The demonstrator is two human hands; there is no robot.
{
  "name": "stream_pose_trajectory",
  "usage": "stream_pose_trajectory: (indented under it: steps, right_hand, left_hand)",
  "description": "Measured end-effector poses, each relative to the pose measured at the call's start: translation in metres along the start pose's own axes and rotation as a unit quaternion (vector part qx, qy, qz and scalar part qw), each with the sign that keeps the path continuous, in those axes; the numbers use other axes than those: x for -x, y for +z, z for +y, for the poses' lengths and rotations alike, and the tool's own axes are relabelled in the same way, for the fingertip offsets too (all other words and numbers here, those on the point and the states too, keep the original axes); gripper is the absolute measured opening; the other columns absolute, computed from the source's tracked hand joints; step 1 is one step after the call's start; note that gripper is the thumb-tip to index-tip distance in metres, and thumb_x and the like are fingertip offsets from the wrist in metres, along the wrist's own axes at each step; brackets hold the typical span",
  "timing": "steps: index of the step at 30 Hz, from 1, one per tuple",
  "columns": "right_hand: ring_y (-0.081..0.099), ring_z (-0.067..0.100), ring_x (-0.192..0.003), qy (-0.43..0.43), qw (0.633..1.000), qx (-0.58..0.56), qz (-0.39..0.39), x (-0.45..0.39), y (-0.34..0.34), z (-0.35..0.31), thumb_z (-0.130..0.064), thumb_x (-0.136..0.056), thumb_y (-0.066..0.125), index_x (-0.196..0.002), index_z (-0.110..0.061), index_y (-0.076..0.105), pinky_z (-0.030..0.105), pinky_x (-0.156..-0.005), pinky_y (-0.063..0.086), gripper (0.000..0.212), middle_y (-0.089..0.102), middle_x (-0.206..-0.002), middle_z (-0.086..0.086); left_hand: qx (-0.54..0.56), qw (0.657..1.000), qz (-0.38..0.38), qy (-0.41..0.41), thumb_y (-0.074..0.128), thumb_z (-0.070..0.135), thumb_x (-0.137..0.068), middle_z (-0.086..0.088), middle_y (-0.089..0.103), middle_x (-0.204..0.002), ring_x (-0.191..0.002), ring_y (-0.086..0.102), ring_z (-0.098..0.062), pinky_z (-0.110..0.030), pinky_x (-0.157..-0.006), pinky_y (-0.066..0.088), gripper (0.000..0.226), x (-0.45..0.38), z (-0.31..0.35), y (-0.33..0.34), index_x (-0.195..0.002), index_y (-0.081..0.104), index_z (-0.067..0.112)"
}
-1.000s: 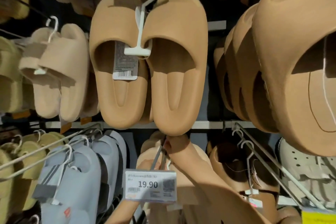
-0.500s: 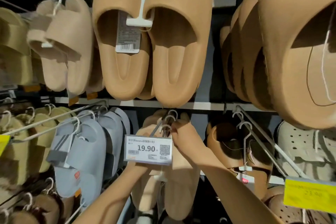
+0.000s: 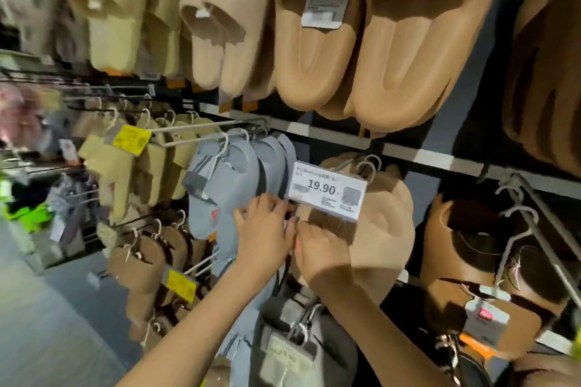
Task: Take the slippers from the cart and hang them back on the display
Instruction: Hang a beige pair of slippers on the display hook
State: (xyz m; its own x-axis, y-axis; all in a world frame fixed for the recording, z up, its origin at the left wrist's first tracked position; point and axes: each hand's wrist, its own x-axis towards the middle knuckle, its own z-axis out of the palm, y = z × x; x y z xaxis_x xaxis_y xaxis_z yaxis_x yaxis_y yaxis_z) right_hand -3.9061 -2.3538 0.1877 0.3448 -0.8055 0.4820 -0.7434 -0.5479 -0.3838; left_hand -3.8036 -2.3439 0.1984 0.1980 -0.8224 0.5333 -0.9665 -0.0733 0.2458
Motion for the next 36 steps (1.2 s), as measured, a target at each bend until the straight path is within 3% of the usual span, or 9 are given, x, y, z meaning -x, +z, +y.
stream_pose_trajectory:
  steps: [1,2,5,10,15,20,24,30,36]
  right_hand:
    - [0.065,0.016,-0.056,-0.024,1.0,-0.008,-0.01,0.0,0.012,-0.005,-0.018,-0.061,0.059,-0.063,-0.018,0.065,0.019,-0.044,0.047,0.006,0.063,-0.058,-0.002]
    - [0.063,0.017,-0.056,-0.06,0.997,0.053,-0.008,0.005,0.018,-0.018,-0.02,-0.061,0.05,-0.061,-0.018,0.062,0.019,-0.043,0.046,0.012,0.06,-0.057,-0.002]
    - [0.062,0.019,-0.062,-0.189,0.972,0.115,0.08,0.022,0.027,-0.077,-0.022,-0.071,0.038,-0.064,-0.017,0.06,0.021,-0.047,0.047,0.023,0.06,-0.059,-0.001]
    - [0.059,0.022,-0.068,-0.306,0.946,0.006,0.107,0.048,0.047,-0.182,-0.025,-0.083,0.043,-0.068,-0.016,0.056,0.03,-0.054,0.047,0.021,0.058,-0.065,0.002]
    - [0.057,0.022,-0.066,-0.409,0.903,-0.11,0.075,0.104,0.076,-0.307,-0.025,-0.087,0.046,-0.066,-0.014,0.055,0.029,-0.053,0.044,0.025,0.054,-0.061,0.001]
    - [0.057,0.022,-0.061,-0.494,0.844,-0.209,0.0,0.193,0.114,-0.428,-0.025,-0.086,0.044,-0.064,-0.013,0.055,0.029,-0.042,0.043,0.027,0.053,-0.057,0.002]
    - [0.058,0.025,-0.061,-0.552,0.779,-0.29,-0.062,0.266,0.135,-0.508,-0.026,-0.085,0.042,-0.063,-0.012,0.054,0.029,-0.041,0.045,0.029,0.055,-0.057,0.004]
    - [0.059,0.028,-0.063,-0.627,0.68,-0.357,-0.128,0.357,0.15,-0.598,-0.026,-0.084,0.043,-0.065,-0.01,0.056,0.029,-0.044,0.047,0.028,0.058,-0.059,0.006]
    - [0.061,0.028,-0.061,-0.715,0.551,-0.401,-0.155,0.435,0.165,-0.669,-0.025,-0.081,0.043,-0.064,-0.01,0.056,0.027,-0.044,0.046,0.026,0.058,-0.057,0.006]
  left_hand:
    - [-0.018,1.0,0.021,0.0,0.053,0.032,-0.086,-0.005,0.061,-0.11,-0.103,0.054,-0.028,-0.04,-0.085,0.026,0.024,0.013,-0.013,-0.01,-0.1,0.067,0.019]
    - [-0.033,0.999,0.04,-0.013,0.053,0.033,-0.083,-0.004,0.063,-0.101,-0.096,0.058,-0.027,-0.042,-0.083,0.033,0.022,0.025,-0.027,-0.02,-0.092,0.068,0.02]
    - [-0.096,0.99,0.083,-0.055,0.063,0.033,-0.076,-0.001,0.063,-0.084,-0.08,0.061,-0.025,-0.04,-0.071,0.041,0.012,0.06,-0.069,-0.054,-0.08,0.068,0.022]
    - [-0.185,0.963,0.131,-0.146,0.043,0.038,-0.077,0.0,0.064,-0.083,-0.079,0.061,-0.026,-0.035,-0.068,0.024,0.027,0.137,-0.142,-0.138,-0.075,0.065,0.021]
    - [-0.239,0.917,0.161,-0.275,0.043,0.035,-0.077,0.003,0.063,-0.084,-0.076,0.061,-0.023,-0.034,-0.069,0.028,0.024,0.247,-0.218,-0.227,-0.074,0.063,0.022]
    - [-0.336,0.824,0.132,-0.436,0.043,0.035,-0.073,0.003,0.062,-0.079,-0.074,0.061,-0.025,-0.034,-0.066,0.024,0.024,0.4,-0.275,-0.295,-0.072,0.063,0.022]
    - [-0.391,0.717,0.112,-0.566,0.042,0.037,-0.074,0.001,0.063,-0.078,-0.074,0.062,-0.026,-0.034,-0.066,0.03,0.027,0.509,-0.284,-0.338,-0.071,0.064,0.021]
    - [-0.425,0.586,0.137,-0.676,0.041,0.037,-0.077,0.0,0.063,-0.075,-0.071,0.062,-0.026,-0.035,-0.062,0.044,0.03,0.617,-0.275,-0.376,-0.069,0.064,0.019]
    - [-0.453,0.44,0.144,-0.762,0.039,0.036,-0.078,-0.001,0.064,-0.074,-0.07,0.061,-0.027,-0.035,-0.062,0.045,0.031,0.687,-0.261,-0.384,-0.071,0.065,0.02]
